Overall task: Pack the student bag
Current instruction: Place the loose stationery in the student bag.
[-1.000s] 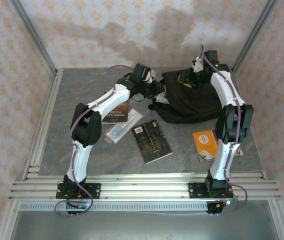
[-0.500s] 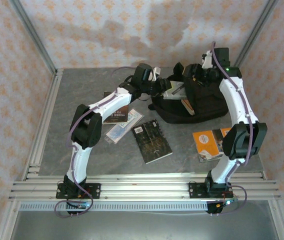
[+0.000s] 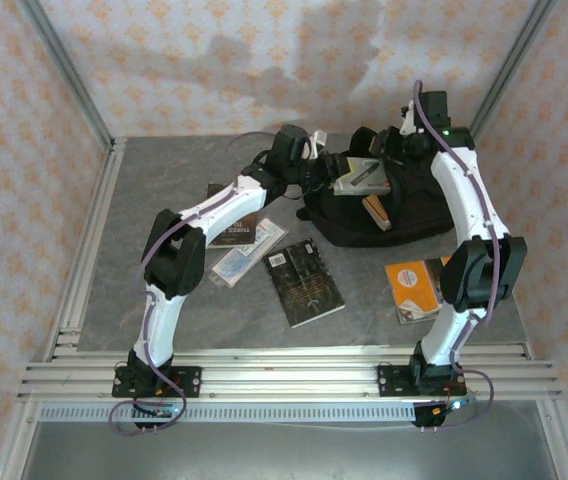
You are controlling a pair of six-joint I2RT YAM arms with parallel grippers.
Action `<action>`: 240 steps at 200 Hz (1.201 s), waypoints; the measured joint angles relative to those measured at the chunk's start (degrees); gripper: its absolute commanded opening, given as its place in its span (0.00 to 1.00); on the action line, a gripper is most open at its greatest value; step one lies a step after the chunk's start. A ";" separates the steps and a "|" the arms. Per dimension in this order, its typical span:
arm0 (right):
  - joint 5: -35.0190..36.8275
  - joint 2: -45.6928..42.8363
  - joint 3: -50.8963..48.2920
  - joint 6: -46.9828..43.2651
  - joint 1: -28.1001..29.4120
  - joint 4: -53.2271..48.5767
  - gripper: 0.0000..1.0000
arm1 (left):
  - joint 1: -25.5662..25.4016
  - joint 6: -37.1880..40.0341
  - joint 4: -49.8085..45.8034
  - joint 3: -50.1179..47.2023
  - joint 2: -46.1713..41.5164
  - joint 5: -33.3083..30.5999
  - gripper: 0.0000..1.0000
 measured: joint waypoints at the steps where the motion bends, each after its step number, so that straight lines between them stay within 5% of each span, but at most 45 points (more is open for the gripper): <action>1: 0.09 0.09 0.09 0.00 0.00 -0.07 0.03 | 0.00 0.00 0.00 0.00 0.00 0.00 0.20; 59: 6.03 1.53 4.42 0.22 0.04 -2.25 0.00 | 0.02 5.11 -8.92 1.11 0.11 -4.11 0.19; 111: 6.97 -4.94 2.82 2.78 0.04 -1.55 0.00 | 0.15 7.45 -17.88 12.33 7.08 -8.68 0.19; 240: 1.90 -6.78 -0.90 9.31 2.36 3.21 0.00 | -2.45 -14.62 -3.67 45.68 38.01 -10.21 0.31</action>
